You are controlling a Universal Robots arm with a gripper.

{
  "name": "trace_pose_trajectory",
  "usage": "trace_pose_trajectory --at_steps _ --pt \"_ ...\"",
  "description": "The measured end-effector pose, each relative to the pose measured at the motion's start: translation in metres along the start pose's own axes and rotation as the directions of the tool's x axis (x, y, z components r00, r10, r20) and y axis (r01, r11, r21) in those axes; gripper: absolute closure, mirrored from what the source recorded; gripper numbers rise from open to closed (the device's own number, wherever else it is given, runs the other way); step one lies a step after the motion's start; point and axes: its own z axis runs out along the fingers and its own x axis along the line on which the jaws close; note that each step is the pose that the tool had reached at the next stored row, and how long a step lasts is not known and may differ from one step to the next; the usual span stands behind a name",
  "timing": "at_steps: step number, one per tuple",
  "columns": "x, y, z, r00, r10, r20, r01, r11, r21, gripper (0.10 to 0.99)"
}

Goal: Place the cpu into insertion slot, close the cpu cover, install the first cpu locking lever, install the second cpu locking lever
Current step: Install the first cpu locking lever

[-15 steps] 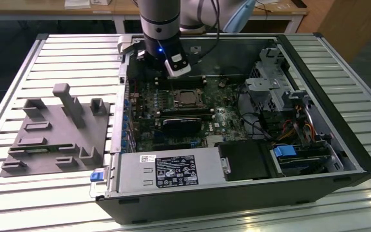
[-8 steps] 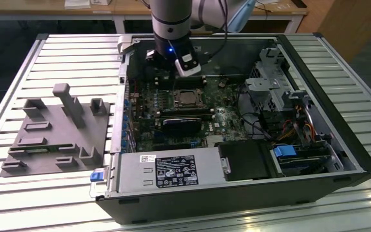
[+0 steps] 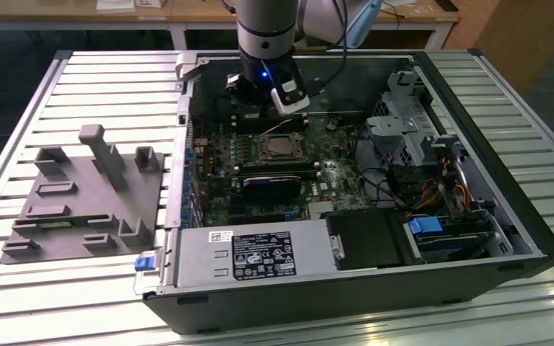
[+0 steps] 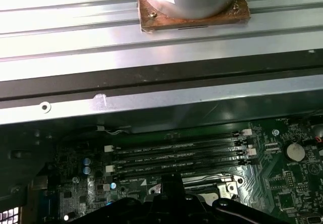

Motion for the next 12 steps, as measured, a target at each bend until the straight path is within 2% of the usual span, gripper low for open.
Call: trace_pose_trajectory --at_steps 3,4,8,12 --pt "0.0 0.0 0.0 1.0 -0.002 0.0015 0.002 1.0 0.0 0.984" --pt "0.0 -0.0002 0.0002 0.9999 -0.004 0.0094 0.004 1.0 -0.002 0.984" --pt "0.0007 -0.0015 0.0004 0.9981 -0.018 0.0589 0.019 0.9998 -0.009 0.984" --pt "0.001 -0.0031 0.0006 0.9935 -0.031 0.1094 0.033 0.9993 -0.015 0.984"
